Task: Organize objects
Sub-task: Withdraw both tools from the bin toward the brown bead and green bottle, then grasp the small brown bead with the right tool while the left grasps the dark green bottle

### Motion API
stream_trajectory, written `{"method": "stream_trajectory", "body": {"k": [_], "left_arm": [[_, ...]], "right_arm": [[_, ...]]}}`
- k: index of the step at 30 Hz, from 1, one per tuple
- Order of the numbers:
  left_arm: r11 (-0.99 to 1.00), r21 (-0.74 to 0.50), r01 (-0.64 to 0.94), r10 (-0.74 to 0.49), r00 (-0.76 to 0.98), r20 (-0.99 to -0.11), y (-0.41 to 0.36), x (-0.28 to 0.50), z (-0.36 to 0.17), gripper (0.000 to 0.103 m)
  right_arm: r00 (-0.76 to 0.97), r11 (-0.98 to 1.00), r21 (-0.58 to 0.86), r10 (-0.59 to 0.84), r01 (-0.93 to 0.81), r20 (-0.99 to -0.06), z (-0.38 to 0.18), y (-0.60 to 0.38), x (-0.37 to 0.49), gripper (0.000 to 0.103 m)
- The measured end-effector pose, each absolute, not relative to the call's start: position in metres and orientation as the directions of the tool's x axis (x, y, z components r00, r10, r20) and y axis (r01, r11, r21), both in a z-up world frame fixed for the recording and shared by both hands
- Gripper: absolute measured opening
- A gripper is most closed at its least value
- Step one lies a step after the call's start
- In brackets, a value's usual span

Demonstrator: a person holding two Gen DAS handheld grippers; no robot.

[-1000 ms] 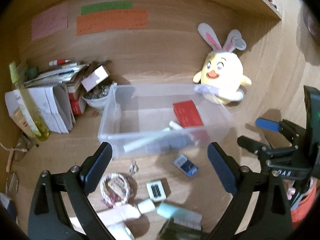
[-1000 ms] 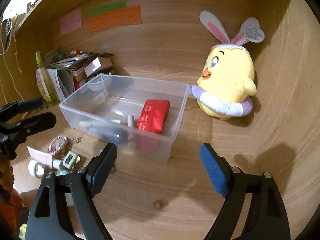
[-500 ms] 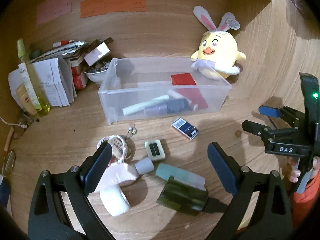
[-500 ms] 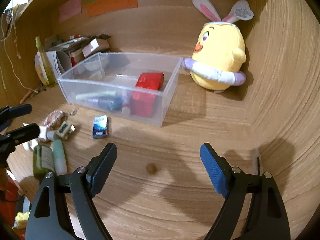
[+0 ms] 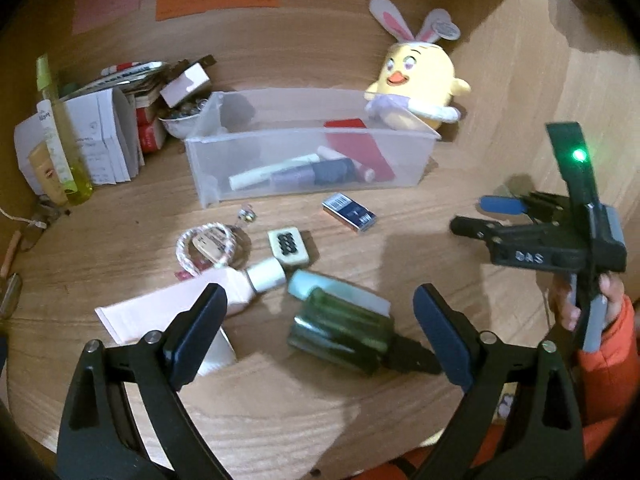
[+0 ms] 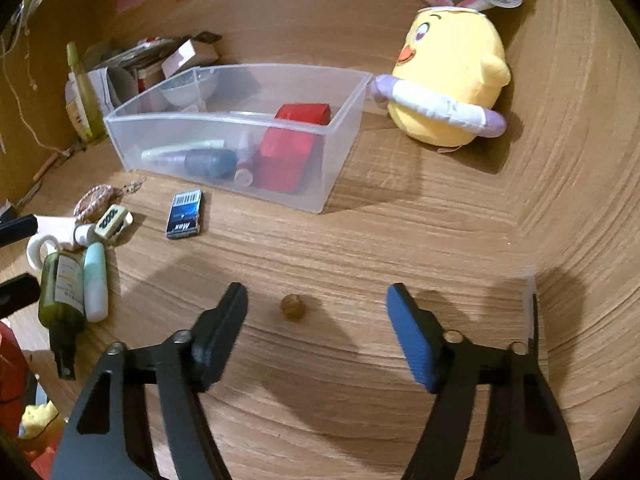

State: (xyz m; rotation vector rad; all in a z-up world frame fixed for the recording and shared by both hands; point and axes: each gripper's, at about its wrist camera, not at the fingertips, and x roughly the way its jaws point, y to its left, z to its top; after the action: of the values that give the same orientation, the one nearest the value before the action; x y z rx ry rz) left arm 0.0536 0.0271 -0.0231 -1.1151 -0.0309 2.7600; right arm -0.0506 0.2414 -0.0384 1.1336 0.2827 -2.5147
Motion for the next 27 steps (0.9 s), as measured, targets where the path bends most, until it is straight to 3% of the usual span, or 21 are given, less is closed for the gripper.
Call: {"method": "stream_trajectory", "body": {"k": [3,7,10,15,27], "left_arm": [[-0.982,-0.092,-0.164,0.18,-0.683,-0.708,0.03,0.054,-0.03,0.081],[-0.978,-0.113,-0.174,0.201,-0.657,-0.727,0.033,0.051,-0.04,0.077],[-0.973,-0.139,-0.184,0.226,-0.638,-0.736,0.033,0.048,-0.045,0.066],[-0.972,-0.151,-0.182,0.234,-0.642,-0.73,0.034,0.049,-0.046,0.064],[-0.975,-0.138,-0.175,0.222,-0.708,-0.67,0.028,0.053,-0.021,0.064]], "right_arm": [[-0.601,-0.909,-0.039,-0.242,0.416,-0.762,-0.042,0.238,-0.052,0.048],[-0.581,-0.905,-0.033,-0.245,0.425,-0.776,-0.045,0.236,-0.053,0.038],[-0.571,-0.9,-0.036,-0.245,0.435,-0.784,-0.048,0.233,-0.054,0.028],[-0.569,-0.891,-0.042,-0.251,0.451,-0.783,-0.049,0.229,-0.054,0.012],[-0.599,-0.898,-0.011,-0.284,0.44,-0.749,-0.035,0.235,-0.047,0.012]]}}
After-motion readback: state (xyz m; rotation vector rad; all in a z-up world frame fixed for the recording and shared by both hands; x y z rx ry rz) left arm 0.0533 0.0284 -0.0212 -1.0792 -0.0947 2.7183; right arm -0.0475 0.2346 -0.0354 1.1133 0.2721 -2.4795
